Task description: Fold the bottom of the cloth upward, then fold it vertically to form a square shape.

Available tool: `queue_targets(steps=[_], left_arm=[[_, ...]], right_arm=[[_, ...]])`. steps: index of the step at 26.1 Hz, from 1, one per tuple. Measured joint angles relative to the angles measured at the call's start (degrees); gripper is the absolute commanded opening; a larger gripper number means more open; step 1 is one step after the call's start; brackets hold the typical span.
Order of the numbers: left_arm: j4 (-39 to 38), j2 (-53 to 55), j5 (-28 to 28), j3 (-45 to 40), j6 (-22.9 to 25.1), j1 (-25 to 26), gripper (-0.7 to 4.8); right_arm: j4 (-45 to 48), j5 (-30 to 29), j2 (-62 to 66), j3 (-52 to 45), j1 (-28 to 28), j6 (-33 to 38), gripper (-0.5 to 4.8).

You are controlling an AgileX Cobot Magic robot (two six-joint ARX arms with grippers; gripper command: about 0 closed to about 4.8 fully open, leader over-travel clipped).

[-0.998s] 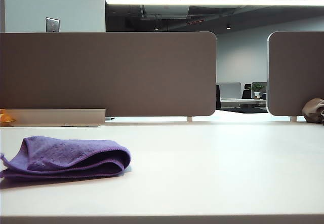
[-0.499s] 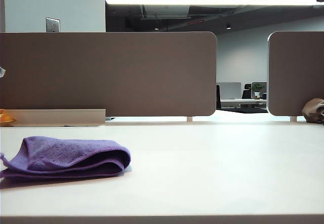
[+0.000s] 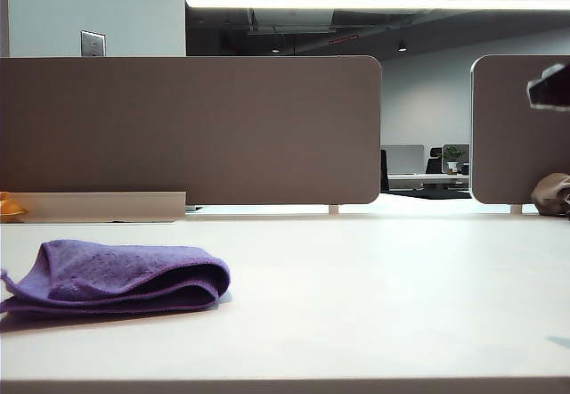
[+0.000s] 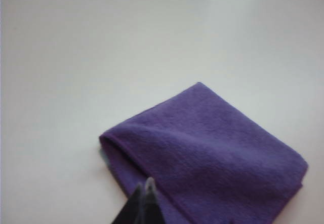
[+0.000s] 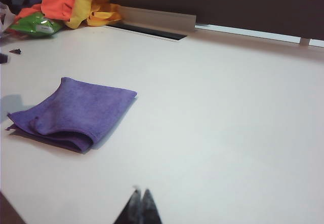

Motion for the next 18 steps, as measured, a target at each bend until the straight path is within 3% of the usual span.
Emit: queue_targets(steps=[6,18], left_arm=[[0.1,0.0,-5.5,0.0,0.0,0.0,-0.06],[0.4,0.0,-5.7,-3.0,0.0,0.0,-0.06]], right_arm=[[0.2,0.3,0.0,-3.4,0.0,0.0,-0.08],[-1.5,0.3,0.0,-3.4,0.0,0.0,-0.08]])
